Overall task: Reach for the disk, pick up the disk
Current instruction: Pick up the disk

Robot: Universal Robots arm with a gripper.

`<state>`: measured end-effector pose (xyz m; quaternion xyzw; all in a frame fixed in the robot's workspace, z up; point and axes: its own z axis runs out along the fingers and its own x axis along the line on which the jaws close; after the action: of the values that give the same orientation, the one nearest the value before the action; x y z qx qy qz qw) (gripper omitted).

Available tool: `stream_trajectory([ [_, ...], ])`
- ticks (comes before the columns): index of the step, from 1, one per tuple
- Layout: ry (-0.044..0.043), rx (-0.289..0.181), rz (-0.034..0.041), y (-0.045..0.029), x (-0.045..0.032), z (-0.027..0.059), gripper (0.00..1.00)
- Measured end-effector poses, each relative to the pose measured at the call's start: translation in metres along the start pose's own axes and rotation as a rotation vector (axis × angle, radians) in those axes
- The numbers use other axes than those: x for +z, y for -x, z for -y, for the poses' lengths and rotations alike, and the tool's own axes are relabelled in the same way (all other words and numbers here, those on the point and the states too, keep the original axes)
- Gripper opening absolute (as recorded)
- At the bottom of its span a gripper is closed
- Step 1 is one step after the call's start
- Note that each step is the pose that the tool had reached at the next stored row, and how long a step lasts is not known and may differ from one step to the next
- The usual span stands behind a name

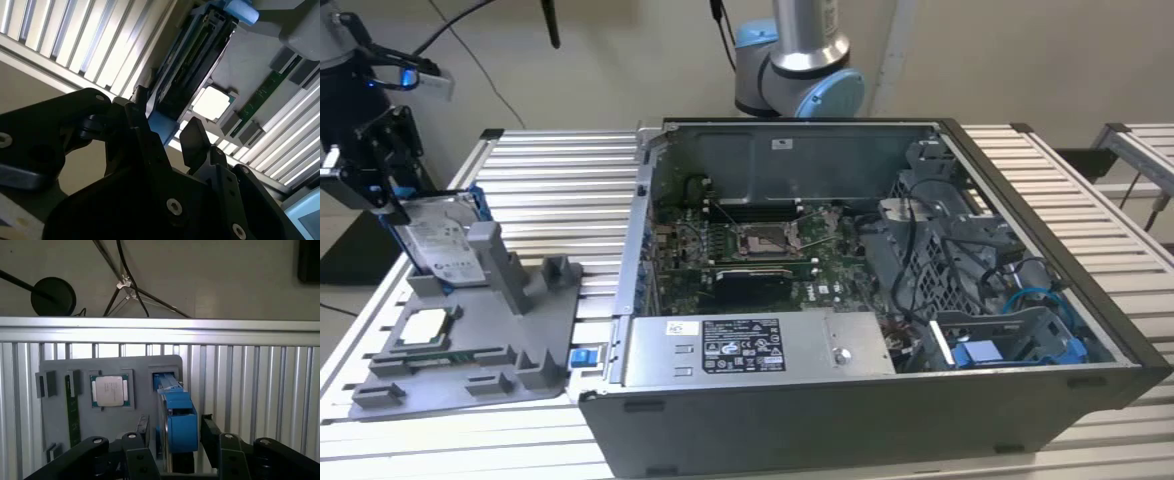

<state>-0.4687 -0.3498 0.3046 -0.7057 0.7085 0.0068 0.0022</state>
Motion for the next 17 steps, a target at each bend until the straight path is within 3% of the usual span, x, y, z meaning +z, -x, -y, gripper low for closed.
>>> stream_trajectory([
  [17, 0.0001, 0.000, 0.0000, -0.0001, 0.0100, 0.0001, 1.00],
])
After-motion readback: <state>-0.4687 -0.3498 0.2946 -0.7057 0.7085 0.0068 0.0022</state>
